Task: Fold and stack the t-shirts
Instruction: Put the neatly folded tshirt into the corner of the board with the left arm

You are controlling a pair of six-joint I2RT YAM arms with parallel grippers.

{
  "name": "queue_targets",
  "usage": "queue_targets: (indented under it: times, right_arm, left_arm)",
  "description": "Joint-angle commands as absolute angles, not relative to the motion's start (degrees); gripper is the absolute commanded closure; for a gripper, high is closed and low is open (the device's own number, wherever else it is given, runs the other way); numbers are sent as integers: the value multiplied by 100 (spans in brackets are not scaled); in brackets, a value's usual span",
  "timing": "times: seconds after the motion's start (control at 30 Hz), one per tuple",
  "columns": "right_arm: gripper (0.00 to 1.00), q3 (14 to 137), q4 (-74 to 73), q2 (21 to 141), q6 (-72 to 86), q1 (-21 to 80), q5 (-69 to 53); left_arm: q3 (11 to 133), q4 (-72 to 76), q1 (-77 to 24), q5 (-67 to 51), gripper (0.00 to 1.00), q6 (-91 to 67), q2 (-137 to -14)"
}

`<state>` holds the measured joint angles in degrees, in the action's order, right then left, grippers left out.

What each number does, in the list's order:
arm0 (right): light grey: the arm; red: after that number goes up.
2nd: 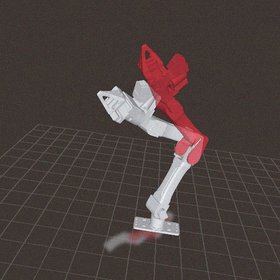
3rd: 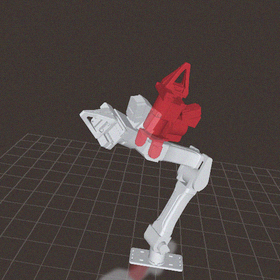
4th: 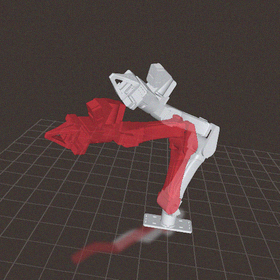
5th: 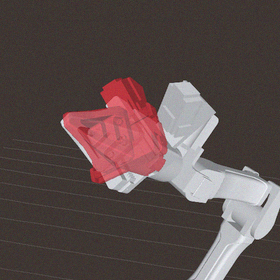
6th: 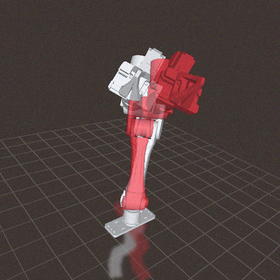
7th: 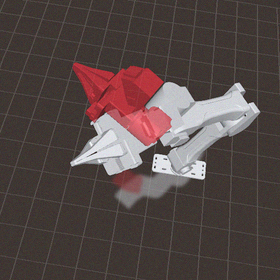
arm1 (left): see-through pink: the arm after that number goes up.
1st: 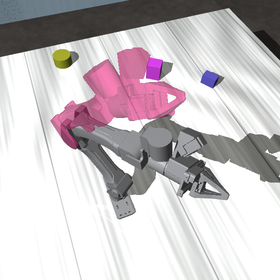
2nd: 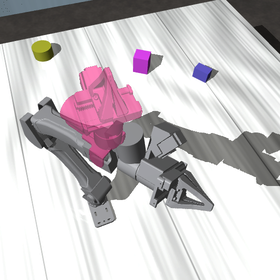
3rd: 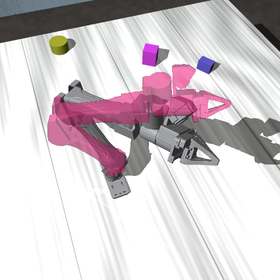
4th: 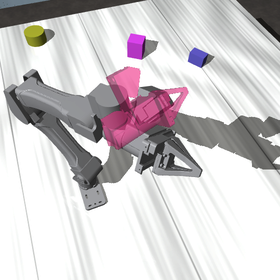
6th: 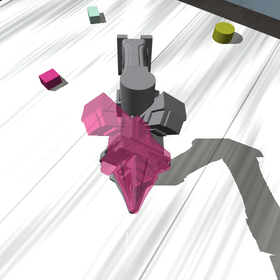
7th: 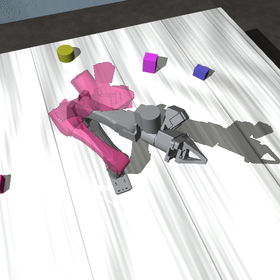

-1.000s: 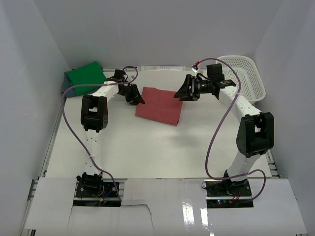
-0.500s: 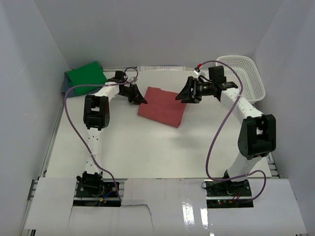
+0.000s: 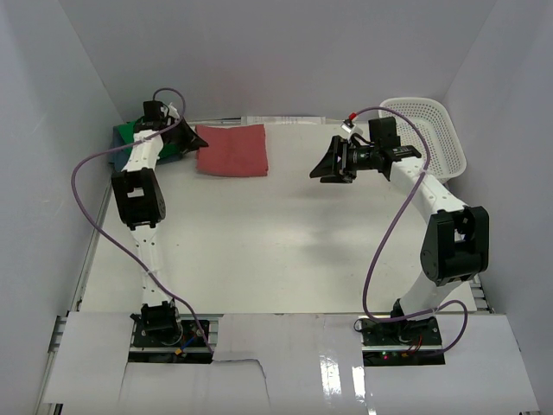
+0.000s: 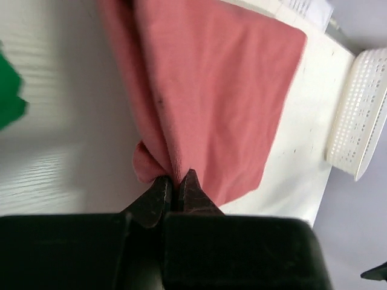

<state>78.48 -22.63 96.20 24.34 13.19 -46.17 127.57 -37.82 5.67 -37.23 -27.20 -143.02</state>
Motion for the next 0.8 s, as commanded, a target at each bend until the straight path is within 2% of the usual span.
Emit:
queue_targets:
  times: [0.0, 0.27, 0.57, 0.77]
  right_arm:
    - [34, 7770, -2329, 9369, 2303, 1301, -4588]
    - [34, 7752, -2470, 9343, 2206, 1301, -4570]
    - [34, 7778, -2645, 9334, 2127, 1301, -4570]
    - [34, 7831, -3155, 9123, 1925, 1310, -4536]
  left_arm:
    - [13208, -3393, 509, -3683, 100, -2689, -13553]
    - [13641, -2962, 519, -3885, 100, -2909, -13456]
    - [13702, -2594, 921, -3191, 100, -2566, -13359]
    - [14185, -2383, 1300, -2769, 96, -2241, -13614]
